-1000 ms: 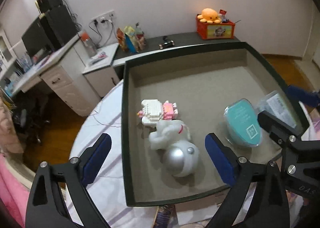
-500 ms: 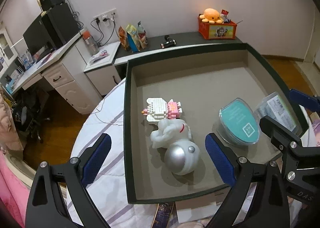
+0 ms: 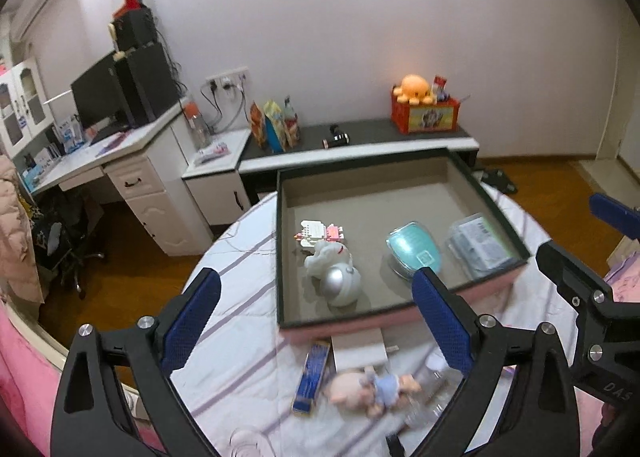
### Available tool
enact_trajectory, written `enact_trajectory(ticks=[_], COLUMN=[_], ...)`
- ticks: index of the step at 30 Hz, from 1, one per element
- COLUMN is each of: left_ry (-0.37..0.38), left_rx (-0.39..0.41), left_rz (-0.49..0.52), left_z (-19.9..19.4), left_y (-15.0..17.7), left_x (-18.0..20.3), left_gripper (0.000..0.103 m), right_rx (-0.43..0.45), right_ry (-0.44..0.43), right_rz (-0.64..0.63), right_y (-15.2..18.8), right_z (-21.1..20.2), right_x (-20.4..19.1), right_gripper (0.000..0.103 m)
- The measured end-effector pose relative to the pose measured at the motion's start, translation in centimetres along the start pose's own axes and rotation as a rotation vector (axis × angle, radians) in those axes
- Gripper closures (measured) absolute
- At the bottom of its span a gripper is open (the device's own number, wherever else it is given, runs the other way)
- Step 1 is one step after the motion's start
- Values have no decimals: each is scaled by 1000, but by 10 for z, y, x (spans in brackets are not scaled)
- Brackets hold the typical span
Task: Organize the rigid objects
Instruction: 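Withdraw both tools from the tray and hold above the table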
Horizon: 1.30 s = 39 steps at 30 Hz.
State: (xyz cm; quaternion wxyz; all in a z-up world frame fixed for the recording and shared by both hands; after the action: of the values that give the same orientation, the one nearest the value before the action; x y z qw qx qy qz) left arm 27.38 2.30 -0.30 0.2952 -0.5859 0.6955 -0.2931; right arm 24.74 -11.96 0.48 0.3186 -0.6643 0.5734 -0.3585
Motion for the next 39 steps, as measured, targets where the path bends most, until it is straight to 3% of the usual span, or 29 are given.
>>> enact_trajectory(ticks=[7,13,22,39], left_ry=[0,-16,25,16], left_rx=[81,90,25,-23], left_rz=[-21,-15,-41,-36], left_z=[-71,-97,-103,-91], left_y=[29,59,107,113], left_x=[4,13,18,18], left_gripper=[0,0,0,0], right_rx=[33,46,47,7], right_ry=[12,12,23,31], right_rz=[-7,2,13,22], right_y=[23,49,78,82], right_z=[-63,-97,-123,-119], right_x=[-2,-1,-3,-2], right_gripper=[18,18,18,18])
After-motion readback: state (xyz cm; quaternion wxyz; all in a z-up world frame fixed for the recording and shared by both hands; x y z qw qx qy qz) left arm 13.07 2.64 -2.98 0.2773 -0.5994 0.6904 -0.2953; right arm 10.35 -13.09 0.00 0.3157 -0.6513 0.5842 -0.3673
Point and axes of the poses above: each gripper's, at about its wrist camera, not at the fingertips, and z roughly the way its jaws point, x to its right, y to its underside, the point moved 6 cm from there along z, roughly the way its jaws point, and after that the axes turned 5 degrees about y, right-handed, at the moved point
